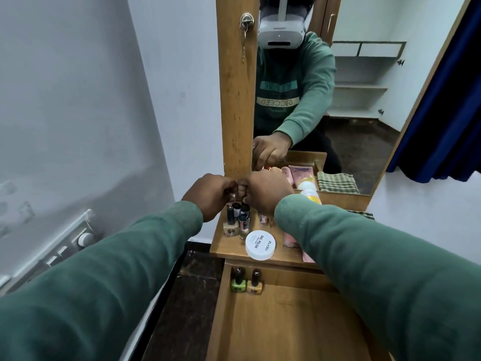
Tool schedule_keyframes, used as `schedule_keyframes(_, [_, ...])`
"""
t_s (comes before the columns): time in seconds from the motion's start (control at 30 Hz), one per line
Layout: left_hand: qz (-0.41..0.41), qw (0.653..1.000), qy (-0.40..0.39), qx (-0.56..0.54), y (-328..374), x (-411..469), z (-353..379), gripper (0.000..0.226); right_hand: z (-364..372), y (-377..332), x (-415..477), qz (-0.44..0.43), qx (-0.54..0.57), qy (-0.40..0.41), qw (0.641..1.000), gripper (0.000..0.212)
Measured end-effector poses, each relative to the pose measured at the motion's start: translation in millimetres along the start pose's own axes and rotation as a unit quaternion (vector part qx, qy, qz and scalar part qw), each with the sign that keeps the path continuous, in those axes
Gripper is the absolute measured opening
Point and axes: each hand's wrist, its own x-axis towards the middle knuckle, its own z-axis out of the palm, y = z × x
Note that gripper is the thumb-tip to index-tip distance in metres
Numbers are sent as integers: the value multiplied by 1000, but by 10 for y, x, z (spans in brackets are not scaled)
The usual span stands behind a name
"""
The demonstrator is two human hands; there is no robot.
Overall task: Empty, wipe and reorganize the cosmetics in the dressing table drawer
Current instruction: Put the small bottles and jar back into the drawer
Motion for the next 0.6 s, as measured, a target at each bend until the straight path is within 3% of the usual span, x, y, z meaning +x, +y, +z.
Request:
schedule_keyframes(0.13, [10, 999, 52, -2, 99, 19, -232, 18, -228, -24, -24, 3, 46, 51, 998, 8])
schedule_keyframes(0.3, [20, 995, 96, -23, 303, 68, -737, 22, -720, -95, -107, 7, 68, 108, 992, 10])
schedule_keyframes(0.6, [14, 993, 109, -43, 763, -348, -1202, 18, -1221, -244, -656, 31, 194, 119, 973, 14])
